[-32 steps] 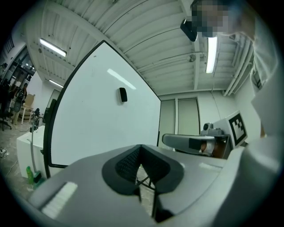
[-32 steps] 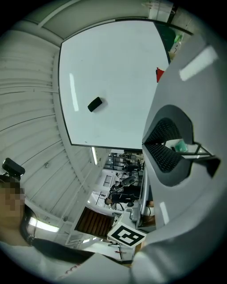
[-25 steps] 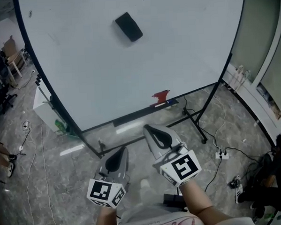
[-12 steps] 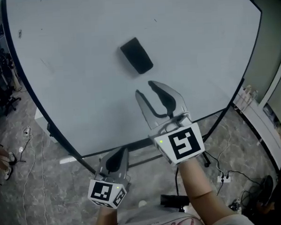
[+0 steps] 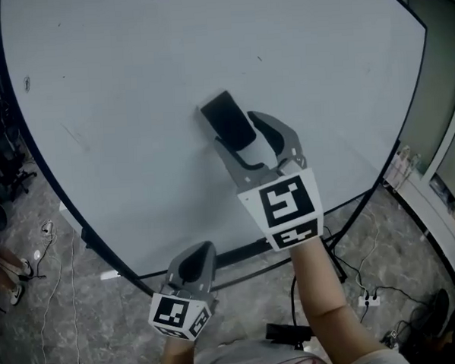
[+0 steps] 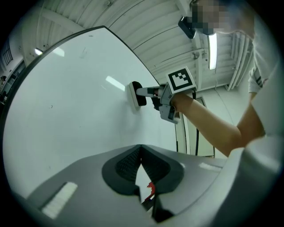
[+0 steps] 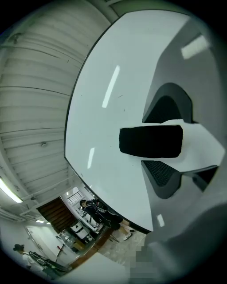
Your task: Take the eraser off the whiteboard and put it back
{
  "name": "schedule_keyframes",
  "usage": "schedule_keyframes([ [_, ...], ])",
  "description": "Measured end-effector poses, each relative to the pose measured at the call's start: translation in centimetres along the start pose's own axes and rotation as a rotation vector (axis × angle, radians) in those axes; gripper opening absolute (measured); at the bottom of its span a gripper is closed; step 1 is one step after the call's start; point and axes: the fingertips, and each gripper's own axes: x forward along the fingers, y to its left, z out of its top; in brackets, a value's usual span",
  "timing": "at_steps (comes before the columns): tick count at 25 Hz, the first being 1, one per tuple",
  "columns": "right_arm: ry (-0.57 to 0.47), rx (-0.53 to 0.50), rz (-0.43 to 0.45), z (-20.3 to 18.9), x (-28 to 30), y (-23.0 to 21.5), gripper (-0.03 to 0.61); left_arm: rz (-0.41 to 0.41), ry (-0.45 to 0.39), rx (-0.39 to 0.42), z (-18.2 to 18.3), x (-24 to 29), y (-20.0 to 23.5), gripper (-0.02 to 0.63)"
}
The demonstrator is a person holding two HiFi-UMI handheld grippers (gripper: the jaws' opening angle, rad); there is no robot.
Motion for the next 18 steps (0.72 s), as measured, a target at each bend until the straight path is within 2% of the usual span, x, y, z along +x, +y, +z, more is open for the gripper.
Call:
schedule_keyframes([
  [6,0.04,-0.049,-0.061,-0.1,1.0,-0.3,0.229,-0.035,-0.023,0.013,1.1,1.2,0.0,-0.002],
  [11,0.041,-0.015,-0.055,0.0,0.9,-0.3,0.216,-0.039,-0.042,0.018,2.2,1.7,0.4,-0.002],
  [18,0.049,0.072,-0.012,-2.2,-0.6,1.0,0.216,-0.039,-0.052,0.018,2.8,2.0,0.6,-0.002],
])
